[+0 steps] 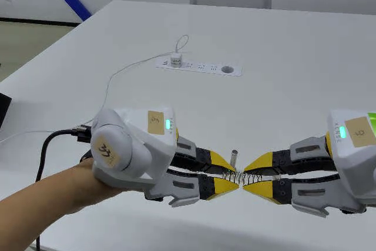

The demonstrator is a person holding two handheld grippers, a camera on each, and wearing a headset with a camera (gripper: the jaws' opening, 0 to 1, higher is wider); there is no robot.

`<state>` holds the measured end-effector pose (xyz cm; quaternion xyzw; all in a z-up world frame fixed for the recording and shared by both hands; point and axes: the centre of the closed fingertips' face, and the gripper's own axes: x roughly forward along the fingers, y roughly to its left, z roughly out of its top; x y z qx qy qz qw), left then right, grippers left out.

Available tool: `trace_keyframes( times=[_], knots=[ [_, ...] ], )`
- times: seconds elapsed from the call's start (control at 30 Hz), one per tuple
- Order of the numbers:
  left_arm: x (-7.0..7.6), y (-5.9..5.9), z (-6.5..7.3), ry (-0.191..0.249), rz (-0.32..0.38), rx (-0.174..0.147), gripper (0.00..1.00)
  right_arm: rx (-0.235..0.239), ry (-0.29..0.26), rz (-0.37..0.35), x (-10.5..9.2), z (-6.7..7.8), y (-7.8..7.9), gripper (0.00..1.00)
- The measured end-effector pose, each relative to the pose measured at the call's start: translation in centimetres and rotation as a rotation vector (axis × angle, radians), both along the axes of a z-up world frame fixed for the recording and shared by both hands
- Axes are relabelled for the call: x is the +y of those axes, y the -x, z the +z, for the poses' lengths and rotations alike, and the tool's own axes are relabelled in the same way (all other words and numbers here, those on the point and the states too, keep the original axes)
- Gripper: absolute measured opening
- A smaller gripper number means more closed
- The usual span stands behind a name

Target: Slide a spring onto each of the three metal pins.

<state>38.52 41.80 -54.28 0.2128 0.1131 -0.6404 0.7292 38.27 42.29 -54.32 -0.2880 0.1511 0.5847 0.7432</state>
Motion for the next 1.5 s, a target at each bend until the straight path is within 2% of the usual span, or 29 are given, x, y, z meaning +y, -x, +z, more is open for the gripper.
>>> trace_keyframes(
  times=[0.4,0.53,0.67,0.83,0.97,1.27,1.5],
  knots=[
    [0.0,0.5,0.0,0.000,-0.030,-0.006,0.10,0.012,0.023,-0.003,-0.4,-0.8,0.0,0.16],
    [0.1,0.4,0.2,0.007,-0.026,-0.011,0.10,0.024,0.029,0.004,-0.5,-1.1,0.1,0.12],
    [0.1,0.4,0.0,-0.006,-0.029,-0.016,0.10,0.034,0.024,0.000,-0.4,-1.0,0.1,0.11],
    [0.0,0.3,-0.1,-0.013,-0.017,-0.011,0.10,0.058,-0.018,-0.012,-0.4,-0.2,0.2,0.11],
    [0.0,0.1,0.1,-0.009,-0.008,-0.012,0.10,0.069,-0.065,-0.007,-0.2,0.9,0.2,0.11],
    [-0.1,0.1,-0.2,-0.038,-0.013,-0.029,0.10,0.080,-0.120,0.012,0.6,1.9,0.5,0.11],
    [-0.2,0.2,-0.3,-0.041,-0.005,-0.025,0.10,0.103,-0.174,0.012,1.3,2.6,0.7,0.11]
  ],
)
